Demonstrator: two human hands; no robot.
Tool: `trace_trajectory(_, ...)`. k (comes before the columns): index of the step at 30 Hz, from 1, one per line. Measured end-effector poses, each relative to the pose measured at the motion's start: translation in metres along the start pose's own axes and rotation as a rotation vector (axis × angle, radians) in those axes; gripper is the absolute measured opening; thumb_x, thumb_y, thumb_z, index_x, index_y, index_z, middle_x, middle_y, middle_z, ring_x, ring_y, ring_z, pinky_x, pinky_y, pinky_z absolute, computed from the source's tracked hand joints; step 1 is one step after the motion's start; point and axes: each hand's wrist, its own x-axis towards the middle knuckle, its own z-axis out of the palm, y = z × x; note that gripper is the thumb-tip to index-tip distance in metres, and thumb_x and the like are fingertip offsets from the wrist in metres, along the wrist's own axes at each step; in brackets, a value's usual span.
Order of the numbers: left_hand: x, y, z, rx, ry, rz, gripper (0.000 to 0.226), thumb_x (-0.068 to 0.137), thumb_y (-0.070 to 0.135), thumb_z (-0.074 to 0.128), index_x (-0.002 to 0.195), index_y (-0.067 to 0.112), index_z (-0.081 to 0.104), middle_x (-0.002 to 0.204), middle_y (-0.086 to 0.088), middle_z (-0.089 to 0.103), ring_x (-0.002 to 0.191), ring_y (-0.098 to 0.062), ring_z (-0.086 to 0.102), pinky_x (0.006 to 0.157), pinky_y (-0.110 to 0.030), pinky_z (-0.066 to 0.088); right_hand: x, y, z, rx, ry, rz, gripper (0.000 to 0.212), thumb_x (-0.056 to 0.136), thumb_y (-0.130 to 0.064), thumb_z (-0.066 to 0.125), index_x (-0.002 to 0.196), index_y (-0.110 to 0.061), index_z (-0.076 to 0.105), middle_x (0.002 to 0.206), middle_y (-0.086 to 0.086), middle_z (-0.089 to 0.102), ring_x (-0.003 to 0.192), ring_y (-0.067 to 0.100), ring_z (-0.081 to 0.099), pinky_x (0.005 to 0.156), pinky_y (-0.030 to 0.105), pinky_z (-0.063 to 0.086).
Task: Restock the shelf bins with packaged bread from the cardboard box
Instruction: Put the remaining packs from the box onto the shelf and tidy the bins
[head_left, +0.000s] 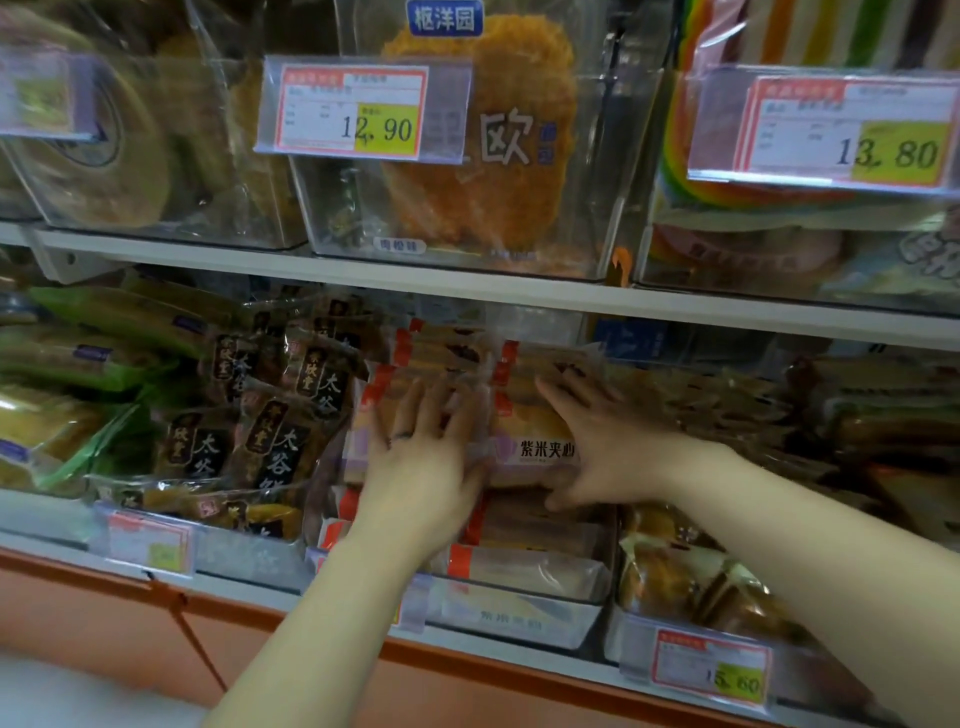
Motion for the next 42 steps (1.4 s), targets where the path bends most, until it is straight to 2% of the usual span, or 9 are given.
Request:
trace_trajectory(3,0.005,0.023,0.003,0.067,0.005,0.118,0.078,0.070,0.057,0.064,0.137,0.024,0.045,0.142,-0.015,0.047,0.132,-0.040,0.042,0.097,-0.075,0.025,-0.002,-0.004,0.009,-0.048,0.025,0.039,0.113,0.076,-0.047,0.073,0.149,-0.032,-0.011,0.159,0.005,-0.007,0.146,0.033,-0.001,0.115,0.050,0.022)
trace_trajectory(5,0.009,0.032,0.004,0.101,-0.054,0.090,0.087,0.069,0.054,0.073,0.145,0.027,0.039,0.151,-0.013,0.036,0.139,-0.040,0.032,0.101,-0.074,0.017,0.006,-0.009,0.011,-0.044,0.135,0.020,0.099,0.081,-0.041,0.070,0.150,-0.032,0.000,0.156,0.006,0.010,0.142,0.035,0.015,0.110,0.049,0.032)
trace_trajectory(9,0.011,0.024,0.012,0.172,-0.004,0.099,0.091,0.051,0.030,0.090,0.135,0.022,0.054,0.135,-0.010,0.057,0.124,-0.039,0.052,0.088,-0.074,0.034,0.016,-0.008,0.004,-0.029,0.211,-0.015,0.083,0.078,-0.037,0.072,0.146,-0.034,0.023,0.136,0.007,0.037,0.122,0.031,0.043,0.094,0.042,0.045)
trace_trajectory(13,0.013,0.013,0.015,0.173,0.078,0.132,0.087,0.053,0.010,0.086,0.134,0.023,0.055,0.134,-0.009,0.058,0.123,-0.036,0.054,0.088,-0.073,0.035,0.019,-0.001,-0.012,0.136,0.179,-0.026,0.056,0.085,-0.017,0.064,0.138,-0.025,0.047,0.126,0.006,0.050,0.114,0.024,0.051,0.091,0.034,0.046)
trace_trajectory(17,0.014,0.010,0.016,0.154,0.109,0.144,0.079,0.057,0.005,0.081,0.131,0.020,0.058,0.135,-0.009,0.057,0.124,-0.036,0.053,0.089,-0.073,0.035,0.027,0.003,-0.021,0.273,0.172,-0.042,0.030,0.092,-0.020,0.059,0.121,-0.019,0.061,0.121,0.000,0.059,0.106,0.017,0.055,0.084,0.025,0.042)
trace_trajectory(23,0.012,0.005,0.019,0.098,0.094,0.143,0.086,0.063,0.005,0.078,0.140,0.023,0.045,0.144,-0.005,0.048,0.133,-0.031,0.044,0.096,-0.068,0.032,0.030,-0.003,-0.008,0.248,0.265,-0.040,0.012,0.093,-0.022,0.056,0.104,-0.023,0.062,0.104,-0.003,0.059,0.097,0.015,0.056,0.080,0.029,0.045)
trace_trajectory(28,0.013,0.005,0.014,-0.001,0.067,0.128,0.083,0.075,0.004,0.066,0.146,0.028,0.033,0.151,-0.002,0.038,0.140,-0.030,0.033,0.103,-0.068,0.022,0.032,-0.002,-0.012,0.370,0.262,-0.013,0.019,0.095,-0.023,0.054,0.111,-0.022,0.064,0.113,-0.002,0.061,0.102,0.014,0.055,0.082,0.027,0.042)
trace_trajectory(36,0.013,0.007,0.014,0.052,0.057,0.147,0.090,0.066,0.003,0.069,0.144,0.028,0.032,0.147,-0.005,0.045,0.135,-0.037,0.040,0.097,-0.071,0.028,0.031,-0.002,-0.017,0.455,0.180,0.022,0.023,0.097,-0.020,0.052,0.116,-0.017,0.064,0.108,0.001,0.062,0.090,0.009,0.051,0.078,0.023,0.036)
trace_trajectory(42,0.012,0.004,0.011,0.009,0.077,0.131,0.080,0.077,0.008,0.060,0.148,0.027,0.027,0.151,-0.001,0.038,0.139,-0.035,0.033,0.102,-0.070,0.023,0.032,-0.003,-0.033,0.539,0.102,0.063,0.023,0.094,-0.021,0.058,0.116,-0.020,0.065,0.122,0.003,0.060,0.110,0.019,0.055,0.087,0.028,0.041)
